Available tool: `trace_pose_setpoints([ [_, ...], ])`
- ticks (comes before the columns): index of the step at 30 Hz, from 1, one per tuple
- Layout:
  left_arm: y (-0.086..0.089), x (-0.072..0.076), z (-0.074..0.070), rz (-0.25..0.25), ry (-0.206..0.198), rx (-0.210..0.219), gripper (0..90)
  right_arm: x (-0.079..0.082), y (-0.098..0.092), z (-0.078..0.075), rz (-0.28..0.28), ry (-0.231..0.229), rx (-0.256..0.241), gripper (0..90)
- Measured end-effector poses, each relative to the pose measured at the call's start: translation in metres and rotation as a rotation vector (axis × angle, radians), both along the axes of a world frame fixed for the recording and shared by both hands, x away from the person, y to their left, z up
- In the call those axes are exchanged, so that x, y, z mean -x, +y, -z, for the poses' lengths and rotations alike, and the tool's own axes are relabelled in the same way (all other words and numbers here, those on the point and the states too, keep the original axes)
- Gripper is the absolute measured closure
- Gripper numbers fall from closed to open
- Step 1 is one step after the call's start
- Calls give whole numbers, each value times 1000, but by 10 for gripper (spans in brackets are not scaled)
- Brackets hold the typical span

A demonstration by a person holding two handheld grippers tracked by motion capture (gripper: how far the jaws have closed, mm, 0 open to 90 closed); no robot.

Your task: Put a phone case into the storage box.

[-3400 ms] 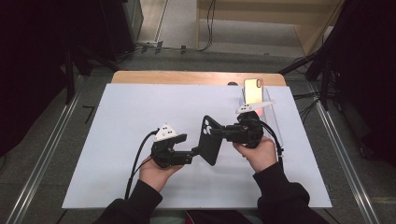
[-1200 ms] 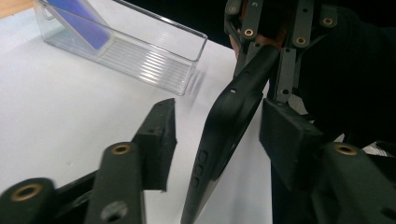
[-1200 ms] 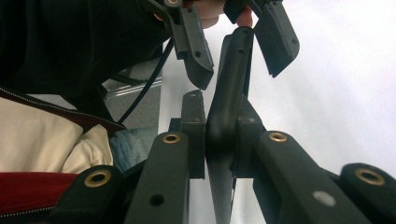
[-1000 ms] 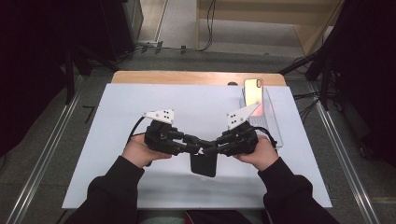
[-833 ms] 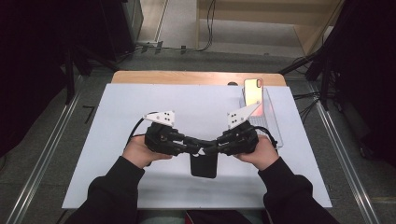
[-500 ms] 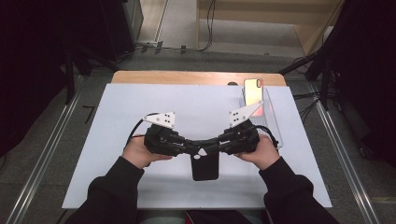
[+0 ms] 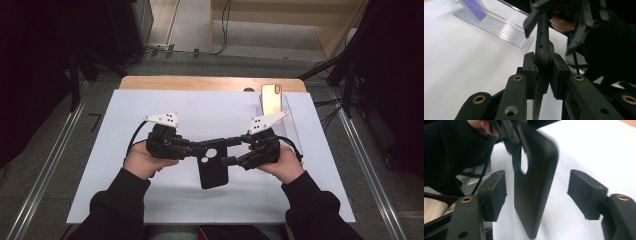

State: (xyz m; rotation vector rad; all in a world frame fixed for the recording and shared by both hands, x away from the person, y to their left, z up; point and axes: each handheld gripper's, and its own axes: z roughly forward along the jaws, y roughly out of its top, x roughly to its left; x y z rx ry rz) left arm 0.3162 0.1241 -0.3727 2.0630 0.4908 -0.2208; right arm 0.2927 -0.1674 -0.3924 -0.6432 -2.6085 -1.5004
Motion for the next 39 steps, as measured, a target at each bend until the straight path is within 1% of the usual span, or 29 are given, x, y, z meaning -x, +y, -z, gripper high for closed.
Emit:
trace_pose_setpoints([
  [1,0,0,0,-13,5,-9,767,0,1,1,3,8,11,252],
  [3,0,-1,-1,-33,11,-20,767,1,2,3,0,29,13,222],
  [5,-1,-1,-1,-60,15,-30,767,3,4,6,25,28,35,167],
  [6,-1,-1,-2,-69,16,-36,767,4,5,8,36,16,37,119],
  [7,-1,-1,-2,-78,15,-40,767,5,6,10,55,1,30,45],
  [8,-1,-2,-3,-86,19,-37,767,6,7,11,78,-2,22,0],
  [10,-1,-2,-4,-107,24,-34,767,6,7,13,111,13,14,0],
  [11,-1,-3,-4,-117,28,-33,767,7,7,14,129,7,5,0],
  [12,-1,-3,-4,-129,31,-34,767,7,7,15,140,11,-8,0],
  [13,-1,-3,-5,-137,33,-38,767,7,8,15,149,19,-8,0],
  [16,-2,-4,-5,-174,29,-46,767,11,10,15,201,-1,7,0],
  [17,-3,-4,-6,-181,32,-44,766,12,11,15,234,-2,14,0],
  [19,-2,-5,-6,-206,33,-45,766,14,14,15,278,7,20,0],
  [21,-2,-5,-6,-231,37,-47,766,16,15,15,303,17,0,0],
  [23,-2,-6,-6,-254,38,-49,766,17,16,15,342,22,-20,0],
  [26,-1,-7,-7,-282,47,-47,766,20,17,16,395,5,-31,0],
  [28,-1,-7,-7,-300,44,-59,765,21,19,16,428,4,-27,0],
  [31,-3,-5,-6,-308,31,-69,765,23,24,20,454,3,-26,0],
  [34,-4,-5,-5,-320,46,-65,765,25,30,24,473,9,-17,0],
  [36,-5,-4,-5,-335,45,-72,765,26,34,26,494,0,-9,0],
  [39,-7,-3,-5,-356,44,-72,765,28,38,27,523,-5,-12,0],
])
